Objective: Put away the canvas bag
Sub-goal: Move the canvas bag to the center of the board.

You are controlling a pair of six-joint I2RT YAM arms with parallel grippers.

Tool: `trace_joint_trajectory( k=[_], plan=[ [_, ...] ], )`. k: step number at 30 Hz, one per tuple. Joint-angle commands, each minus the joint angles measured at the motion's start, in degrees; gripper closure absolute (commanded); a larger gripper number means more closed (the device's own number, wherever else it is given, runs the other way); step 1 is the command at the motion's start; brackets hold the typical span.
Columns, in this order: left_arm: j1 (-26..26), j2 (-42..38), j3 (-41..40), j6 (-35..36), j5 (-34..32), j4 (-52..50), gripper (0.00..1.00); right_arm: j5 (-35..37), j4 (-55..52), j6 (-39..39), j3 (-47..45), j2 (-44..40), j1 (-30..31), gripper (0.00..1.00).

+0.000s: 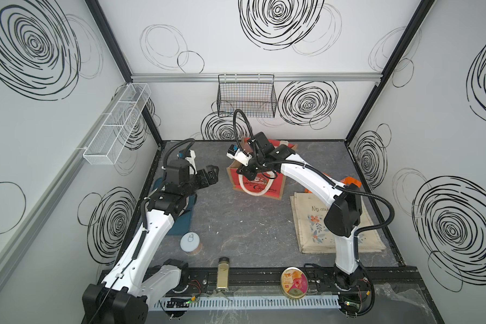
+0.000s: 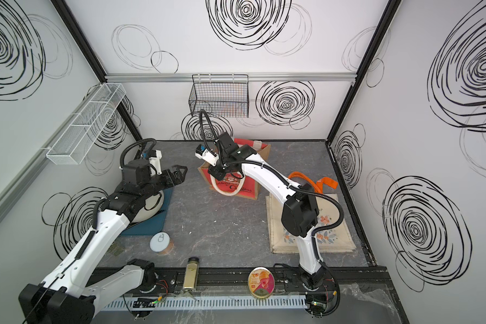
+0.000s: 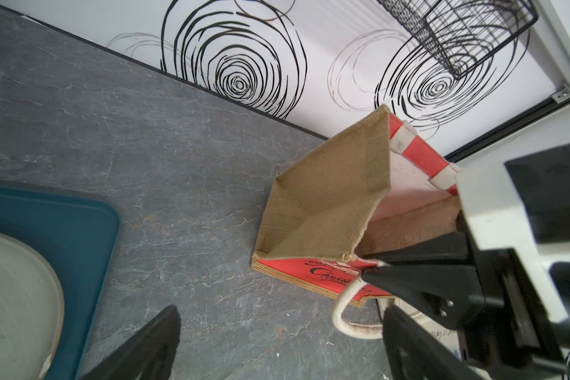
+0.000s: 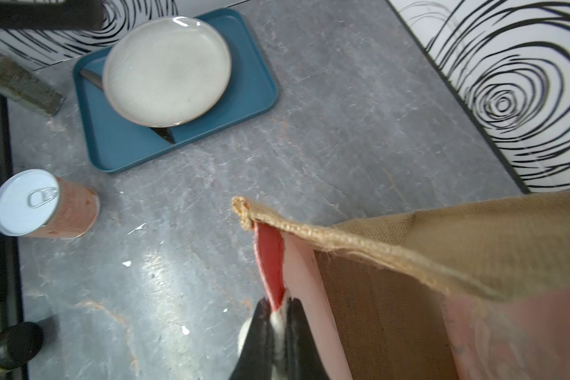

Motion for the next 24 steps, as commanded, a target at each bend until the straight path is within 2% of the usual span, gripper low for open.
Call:
trace_joint_trajectory(
  k=[1,4,8,10,14,15,19,24],
  plan=[
    [0.38,-0.88,2.62,2.58,0.82,-3.1,0.03,1.72,-5.19,5.02,-2.49,-3.8,1.97,0.99],
    [-1.17,0.13,3.84,3.47,2.27,-3.73,0.04,2.06,-5.27,5.94,-4.43,-5.38,4.43,0.97],
    [-5.99,1.97,5.68,5.06,-0.38,-4.93,0.06,4.45,-7.34,9.27,-5.97,-6.75,5.07,0.97],
    [-7.19,2.11,5.89,4.81,-1.12,-4.44,0.07,2.75,-6.36,10.71,-7.88,-8.86,5.13,0.94],
    [-7.38,3.16,5.99,3.99,0.7,-2.14,0.11,4.53,3.76,10.45,-17.97,-14.56,4.8,0.79],
    [-7.8,3.92,6.45,3.99,1.11,-2.07,0.11,4.95,5.0,10.76,-18.78,-15.33,4.41,0.73],
    [-9.82,5.87,7.91,5.21,0.81,-1.22,0.12,4.4,6.31,10.63,-19.05,-17.85,3.94,0.6],
    [-10.68,7.33,8.6,5.68,2.8,2.64,0.14,7.22,7.06,11.41,-21.99,-20.57,3.85,0.45]
  ],
)
